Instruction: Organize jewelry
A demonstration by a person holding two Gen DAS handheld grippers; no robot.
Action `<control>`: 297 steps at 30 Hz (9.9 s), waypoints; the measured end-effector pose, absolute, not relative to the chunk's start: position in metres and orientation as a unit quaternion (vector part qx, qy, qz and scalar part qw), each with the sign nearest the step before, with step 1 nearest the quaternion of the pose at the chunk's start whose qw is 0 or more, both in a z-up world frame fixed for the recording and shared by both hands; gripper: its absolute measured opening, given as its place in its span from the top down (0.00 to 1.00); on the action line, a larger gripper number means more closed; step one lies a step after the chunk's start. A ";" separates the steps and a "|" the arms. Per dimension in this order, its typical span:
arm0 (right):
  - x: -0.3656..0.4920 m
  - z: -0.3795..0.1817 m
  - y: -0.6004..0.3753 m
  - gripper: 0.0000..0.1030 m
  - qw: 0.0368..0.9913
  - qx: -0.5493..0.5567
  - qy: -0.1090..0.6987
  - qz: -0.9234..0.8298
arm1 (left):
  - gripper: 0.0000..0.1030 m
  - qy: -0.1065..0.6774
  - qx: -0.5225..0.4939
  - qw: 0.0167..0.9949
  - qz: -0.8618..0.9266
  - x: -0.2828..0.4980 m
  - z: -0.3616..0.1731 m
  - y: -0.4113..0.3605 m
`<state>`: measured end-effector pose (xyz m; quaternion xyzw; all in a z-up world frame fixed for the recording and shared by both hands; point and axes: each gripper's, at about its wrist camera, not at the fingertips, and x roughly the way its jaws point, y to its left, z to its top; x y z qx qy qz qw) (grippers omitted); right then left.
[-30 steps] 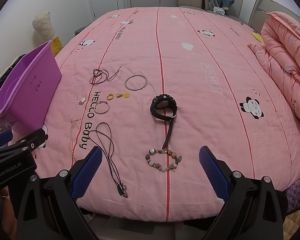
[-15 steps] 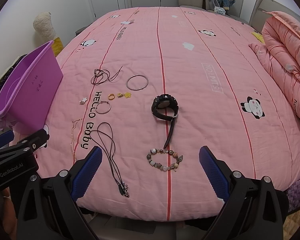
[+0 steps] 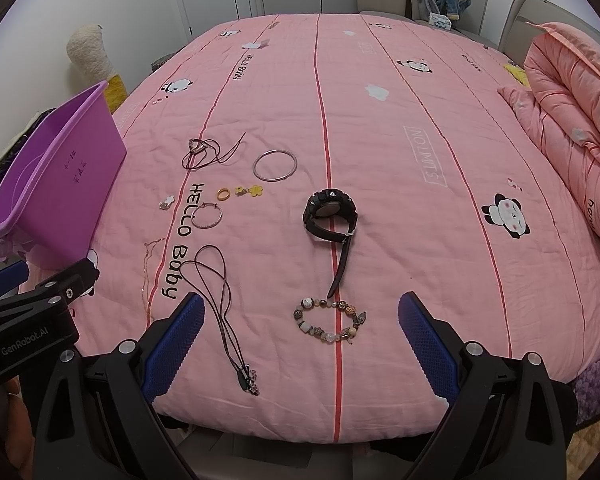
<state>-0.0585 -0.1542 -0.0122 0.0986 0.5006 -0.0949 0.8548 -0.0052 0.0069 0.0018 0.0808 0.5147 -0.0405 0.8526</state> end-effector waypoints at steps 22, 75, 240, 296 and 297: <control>-0.059 -0.012 -0.156 0.10 0.856 0.101 0.499 -0.092 | 0.06 0.517 0.080 0.851 -0.041 -0.005 0.001 0.006; -0.033 -0.191 -0.205 0.10 0.793 0.067 0.605 -0.037 | 0.06 0.609 0.080 0.788 -0.039 0.023 -0.182 -0.050; 0.098 0.045 -0.035 0.35 0.867 0.040 0.471 0.158 | 0.06 0.457 -0.016 0.889 0.011 0.057 0.066 0.198; -0.016 -0.123 -0.235 0.31 0.851 0.108 0.514 -0.025 | 0.06 0.552 -0.016 0.833 -0.010 0.032 -0.100 0.063; -0.015 -0.127 -0.235 0.31 0.849 0.108 0.516 -0.026 | 0.06 0.554 -0.017 0.832 -0.010 0.033 -0.102 0.064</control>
